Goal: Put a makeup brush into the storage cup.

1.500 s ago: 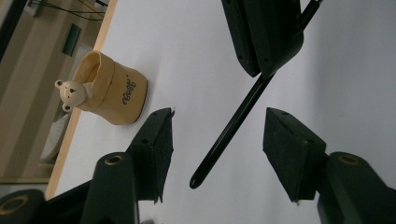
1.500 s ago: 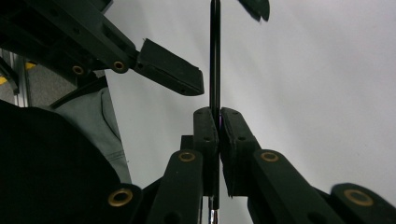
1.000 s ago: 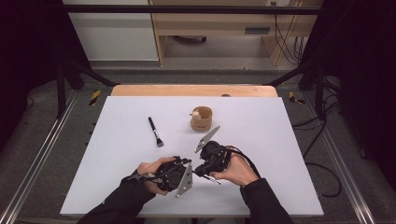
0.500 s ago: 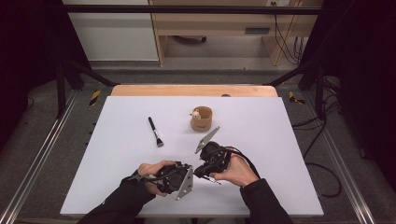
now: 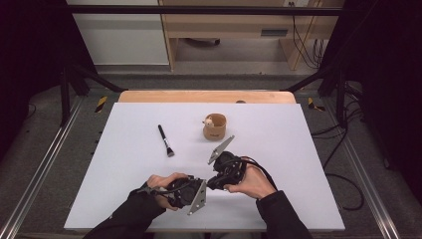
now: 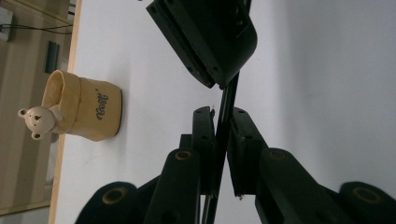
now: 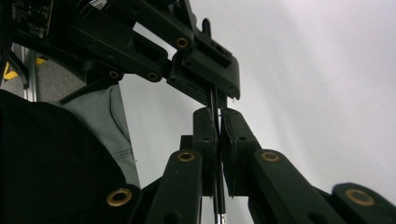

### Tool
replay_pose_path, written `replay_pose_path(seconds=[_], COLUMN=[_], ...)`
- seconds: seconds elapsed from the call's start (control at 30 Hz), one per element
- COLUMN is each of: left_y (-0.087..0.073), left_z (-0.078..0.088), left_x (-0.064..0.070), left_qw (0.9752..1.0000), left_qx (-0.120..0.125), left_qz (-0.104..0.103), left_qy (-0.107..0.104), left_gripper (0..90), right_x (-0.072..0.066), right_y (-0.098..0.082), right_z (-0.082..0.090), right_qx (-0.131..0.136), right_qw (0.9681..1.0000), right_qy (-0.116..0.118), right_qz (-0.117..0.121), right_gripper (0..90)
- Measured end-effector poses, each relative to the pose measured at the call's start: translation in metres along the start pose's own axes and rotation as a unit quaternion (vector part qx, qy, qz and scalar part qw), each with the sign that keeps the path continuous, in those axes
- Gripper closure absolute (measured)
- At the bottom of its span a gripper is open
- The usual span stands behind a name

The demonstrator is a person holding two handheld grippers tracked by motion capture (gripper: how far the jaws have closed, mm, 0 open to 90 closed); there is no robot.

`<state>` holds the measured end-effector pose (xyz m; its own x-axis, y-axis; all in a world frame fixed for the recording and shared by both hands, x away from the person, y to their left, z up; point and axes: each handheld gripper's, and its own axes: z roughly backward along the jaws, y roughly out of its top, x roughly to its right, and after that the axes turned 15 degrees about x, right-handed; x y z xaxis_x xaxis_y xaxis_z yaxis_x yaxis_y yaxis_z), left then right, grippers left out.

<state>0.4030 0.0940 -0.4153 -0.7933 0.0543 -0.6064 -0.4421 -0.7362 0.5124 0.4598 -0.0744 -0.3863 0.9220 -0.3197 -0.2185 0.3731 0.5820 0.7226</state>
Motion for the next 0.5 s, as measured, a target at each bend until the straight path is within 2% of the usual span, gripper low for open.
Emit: replay_pose_path(seconds=[0.3, 0.33, 0.5], left_y=[-0.001, -0.002, -0.006], left_z=[0.000, 0.000, 0.001], left_x=[0.000, 0.000, -0.001], left_qw=[0.9999, 0.9999, 0.9994], left_qx=[0.003, 0.002, -0.002], left_qz=[0.010, 0.011, 0.034], left_qy=[-0.005, -0.004, -0.005], left_gripper=[84.8, 84.8, 84.7], right_x=[0.000, 0.000, 0.003], right_y=[0.000, 0.000, -0.001], right_z=[0.002, 0.003, 0.015], right_qx=[0.007, 0.009, 0.042], right_qw=[1.0000, 0.9999, 0.9985], right_qy=[-0.005, -0.007, -0.033], right_qz=[0.004, 0.010, 0.013], right_gripper=[83.9, 83.4, 78.0])
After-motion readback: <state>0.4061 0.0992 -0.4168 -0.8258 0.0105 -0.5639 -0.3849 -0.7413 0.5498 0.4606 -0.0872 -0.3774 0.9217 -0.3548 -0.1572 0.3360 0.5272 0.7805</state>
